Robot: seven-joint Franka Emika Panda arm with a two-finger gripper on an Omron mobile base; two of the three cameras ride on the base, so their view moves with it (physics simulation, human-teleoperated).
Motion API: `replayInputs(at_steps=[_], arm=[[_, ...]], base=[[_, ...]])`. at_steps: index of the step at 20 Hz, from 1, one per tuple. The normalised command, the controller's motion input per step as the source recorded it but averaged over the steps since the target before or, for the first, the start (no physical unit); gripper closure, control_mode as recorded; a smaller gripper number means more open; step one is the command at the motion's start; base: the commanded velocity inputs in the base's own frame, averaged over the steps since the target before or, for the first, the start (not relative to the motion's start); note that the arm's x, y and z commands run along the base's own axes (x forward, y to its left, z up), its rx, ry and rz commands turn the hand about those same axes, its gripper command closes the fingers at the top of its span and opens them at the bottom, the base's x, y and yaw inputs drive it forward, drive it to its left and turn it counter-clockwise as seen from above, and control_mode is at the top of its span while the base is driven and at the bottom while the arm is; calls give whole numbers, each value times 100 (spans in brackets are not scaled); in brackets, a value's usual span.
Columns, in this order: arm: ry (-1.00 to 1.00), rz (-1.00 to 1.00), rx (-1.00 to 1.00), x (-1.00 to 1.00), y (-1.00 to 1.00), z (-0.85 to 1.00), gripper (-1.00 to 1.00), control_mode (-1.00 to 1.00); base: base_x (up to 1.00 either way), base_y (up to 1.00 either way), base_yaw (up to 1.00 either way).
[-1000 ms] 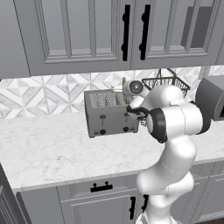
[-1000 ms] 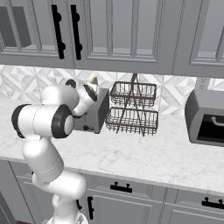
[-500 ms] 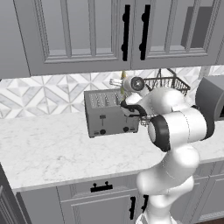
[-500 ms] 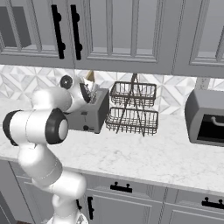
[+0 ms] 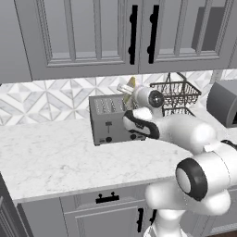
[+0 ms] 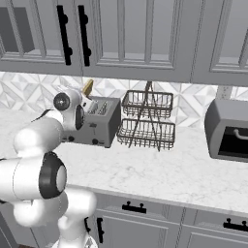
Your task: Start the toaster. Once the lever pops up, take the bread to the plate on the dining counter.
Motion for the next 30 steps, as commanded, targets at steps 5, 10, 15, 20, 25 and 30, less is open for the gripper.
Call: replayInputs(at_steps=[5,10,15,20,25,30], arm=[[32,13,19,-100,-14,91,100,-100],[42,12,10,-100,-11,64,100,-100],[18,4,1,-100,-5,6,100,-100],[4,0,0,-100,-1,-13,100,-100],[13,0,0,-82,0,-10,100,-100],[17,0,0,-34,-6,0,100,-100]], base=[[0,0,0],[0,0,0],[0,0,0],[0,0,0],[0,0,0],[0,0,0]])
